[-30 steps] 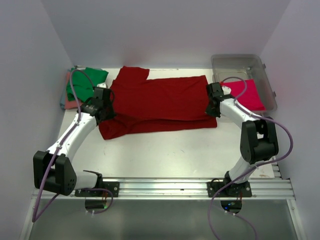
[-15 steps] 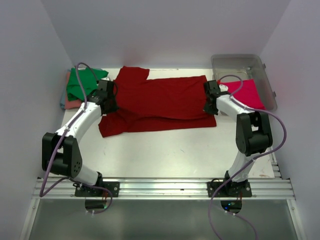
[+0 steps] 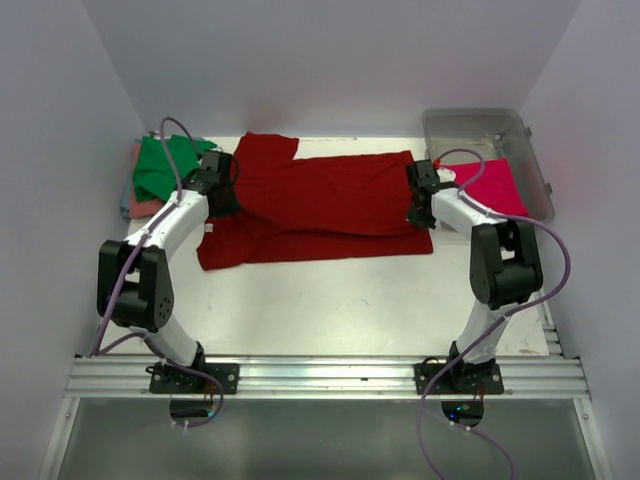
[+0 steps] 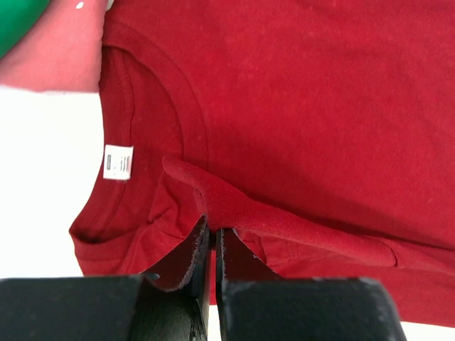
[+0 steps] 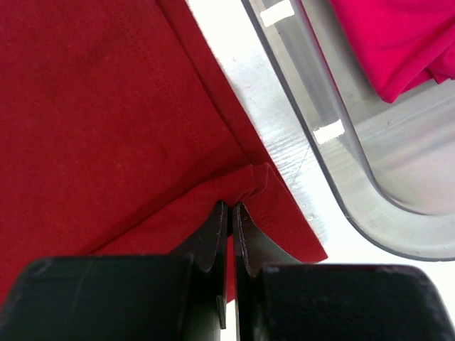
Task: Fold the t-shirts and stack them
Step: Fold the tshirt
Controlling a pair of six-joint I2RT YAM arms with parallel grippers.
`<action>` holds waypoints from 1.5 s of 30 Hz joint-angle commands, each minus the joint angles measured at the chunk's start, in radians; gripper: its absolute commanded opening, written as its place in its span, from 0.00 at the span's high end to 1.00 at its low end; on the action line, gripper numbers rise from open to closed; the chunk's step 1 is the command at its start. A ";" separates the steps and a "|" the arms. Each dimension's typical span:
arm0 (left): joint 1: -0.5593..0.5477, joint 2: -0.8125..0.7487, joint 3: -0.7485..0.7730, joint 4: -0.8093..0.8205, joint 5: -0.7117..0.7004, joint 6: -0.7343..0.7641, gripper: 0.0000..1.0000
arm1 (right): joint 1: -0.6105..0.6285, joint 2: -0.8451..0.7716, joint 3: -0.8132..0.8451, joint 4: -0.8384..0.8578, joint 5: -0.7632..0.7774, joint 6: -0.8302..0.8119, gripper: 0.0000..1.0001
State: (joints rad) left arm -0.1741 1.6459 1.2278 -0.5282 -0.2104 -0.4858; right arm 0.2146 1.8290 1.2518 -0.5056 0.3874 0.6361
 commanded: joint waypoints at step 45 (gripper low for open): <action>-0.001 -0.206 -0.478 0.596 0.431 -0.183 0.46 | 0.140 -0.309 -0.296 0.253 -0.025 -0.072 1.00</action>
State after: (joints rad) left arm -0.1715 1.4326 0.7506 -0.1020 0.1078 -0.6388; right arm 0.3473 1.4925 0.9287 -0.2008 0.3561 0.5453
